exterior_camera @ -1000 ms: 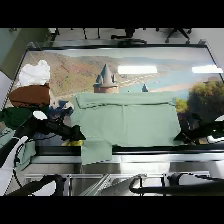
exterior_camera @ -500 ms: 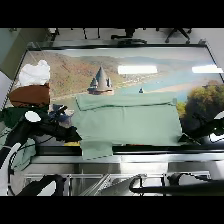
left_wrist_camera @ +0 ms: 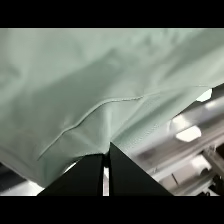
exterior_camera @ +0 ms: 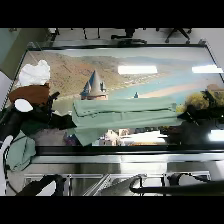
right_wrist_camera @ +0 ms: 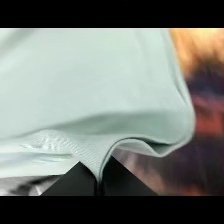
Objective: Fold the shirts.
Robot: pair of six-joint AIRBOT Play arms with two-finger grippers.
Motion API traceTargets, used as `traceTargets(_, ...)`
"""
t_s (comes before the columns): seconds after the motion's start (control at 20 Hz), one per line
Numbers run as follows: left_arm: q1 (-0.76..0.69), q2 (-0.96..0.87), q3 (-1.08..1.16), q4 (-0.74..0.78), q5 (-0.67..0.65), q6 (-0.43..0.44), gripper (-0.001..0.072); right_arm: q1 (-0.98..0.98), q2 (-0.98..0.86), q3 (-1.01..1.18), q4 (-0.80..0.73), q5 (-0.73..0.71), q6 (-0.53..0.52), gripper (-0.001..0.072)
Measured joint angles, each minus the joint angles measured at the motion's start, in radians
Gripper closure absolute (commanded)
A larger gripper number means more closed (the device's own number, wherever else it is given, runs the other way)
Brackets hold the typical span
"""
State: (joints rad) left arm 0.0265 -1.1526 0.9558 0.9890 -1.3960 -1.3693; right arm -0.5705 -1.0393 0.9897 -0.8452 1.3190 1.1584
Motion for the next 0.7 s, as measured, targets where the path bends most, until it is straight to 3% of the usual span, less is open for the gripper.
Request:
traceTargets(0.3, -0.003, -0.317, 0.314, 0.003, 0.081, -0.003, 0.0689, 0.012, -0.169, 0.070, 0.299, -0.131, -0.198, 0.0696)
traceTargets(0.6, -0.005, -0.607, 0.582, 0.001, 0.151, -0.004, 0.0685, 0.070, -0.323, 0.097, 0.405, -0.253, -0.367, 0.0663)
traceTargets(0.65, -0.005, -0.644, 0.623, -0.006, 0.151, -0.005, 0.0515, 0.074, -0.332, 0.104, 0.412, -0.264, -0.383, 0.0547)
traceTargets(0.7, -0.005, -0.681, 0.666, -0.013, 0.151, -0.007, 0.0123, 0.077, -0.337, 0.114, 0.414, -0.278, -0.396, 0.0503)
